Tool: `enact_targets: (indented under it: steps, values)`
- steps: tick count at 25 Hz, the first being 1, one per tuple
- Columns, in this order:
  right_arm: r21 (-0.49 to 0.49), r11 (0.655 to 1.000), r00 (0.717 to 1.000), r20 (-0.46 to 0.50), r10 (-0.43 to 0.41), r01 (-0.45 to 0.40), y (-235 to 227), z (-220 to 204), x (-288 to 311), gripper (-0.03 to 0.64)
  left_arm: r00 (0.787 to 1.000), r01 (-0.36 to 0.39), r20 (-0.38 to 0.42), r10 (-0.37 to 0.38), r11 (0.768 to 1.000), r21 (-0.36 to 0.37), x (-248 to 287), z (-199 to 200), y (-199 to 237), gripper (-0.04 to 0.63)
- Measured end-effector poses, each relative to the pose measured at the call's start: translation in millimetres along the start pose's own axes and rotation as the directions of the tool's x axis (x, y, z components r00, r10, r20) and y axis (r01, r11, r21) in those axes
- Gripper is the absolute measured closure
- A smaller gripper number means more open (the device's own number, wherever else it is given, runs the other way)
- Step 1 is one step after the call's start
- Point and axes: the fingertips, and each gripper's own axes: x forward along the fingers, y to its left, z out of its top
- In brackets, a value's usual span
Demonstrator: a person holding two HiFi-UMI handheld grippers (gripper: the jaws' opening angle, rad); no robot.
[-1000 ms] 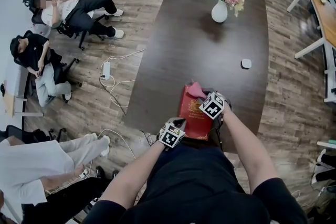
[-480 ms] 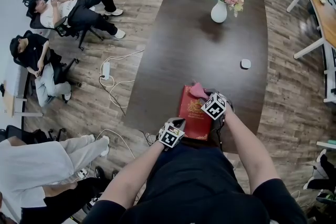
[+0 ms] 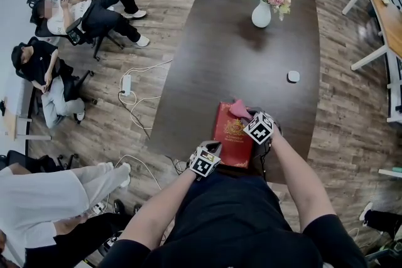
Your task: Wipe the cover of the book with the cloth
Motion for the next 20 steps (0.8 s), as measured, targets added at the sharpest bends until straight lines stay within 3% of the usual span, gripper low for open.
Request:
enact_targets:
  steps: [20]
  values:
    - [0.04, 0.999, 0.999, 0.041, -0.022, 0.02, -5.3, -17.1, -11.6, 0.495, 1.0, 0.0, 0.022, -0.001, 1.0, 0.021, -3.3, 4.6, -1.3, 0.6]
